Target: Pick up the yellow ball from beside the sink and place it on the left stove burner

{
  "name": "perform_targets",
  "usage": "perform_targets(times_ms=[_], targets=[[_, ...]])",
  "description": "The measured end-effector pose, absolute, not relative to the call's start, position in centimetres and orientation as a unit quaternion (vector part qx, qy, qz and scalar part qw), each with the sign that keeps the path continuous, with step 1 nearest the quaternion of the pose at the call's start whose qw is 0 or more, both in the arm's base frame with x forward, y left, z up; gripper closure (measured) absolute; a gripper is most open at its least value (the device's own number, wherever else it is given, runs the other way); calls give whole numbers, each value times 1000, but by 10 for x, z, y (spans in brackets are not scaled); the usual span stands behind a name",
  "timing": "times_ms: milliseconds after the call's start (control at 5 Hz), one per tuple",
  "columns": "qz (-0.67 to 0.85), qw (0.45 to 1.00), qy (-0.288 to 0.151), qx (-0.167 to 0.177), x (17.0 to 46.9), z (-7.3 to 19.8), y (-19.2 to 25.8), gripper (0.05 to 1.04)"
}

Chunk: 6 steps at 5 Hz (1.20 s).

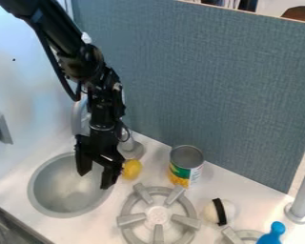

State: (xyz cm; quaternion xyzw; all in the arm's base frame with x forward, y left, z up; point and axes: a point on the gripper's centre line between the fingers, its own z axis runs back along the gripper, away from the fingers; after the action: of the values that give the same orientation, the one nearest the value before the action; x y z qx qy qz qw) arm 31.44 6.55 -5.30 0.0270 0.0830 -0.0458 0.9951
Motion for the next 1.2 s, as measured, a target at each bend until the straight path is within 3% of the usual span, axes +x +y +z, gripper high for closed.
perform_targets(times_ms=[200, 400, 600, 1000, 1200], targets=[[-46, 994, 101, 21, 307, -64, 64, 82], [-56, 995, 79, -1, 314, -67, 57, 82], [-60, 996, 61, -2, 322, -66, 56, 82], [-34, 999, 0, 29, 336, -71, 59, 82], [-43, 999, -9, 16, 346, -65, 52, 82]])
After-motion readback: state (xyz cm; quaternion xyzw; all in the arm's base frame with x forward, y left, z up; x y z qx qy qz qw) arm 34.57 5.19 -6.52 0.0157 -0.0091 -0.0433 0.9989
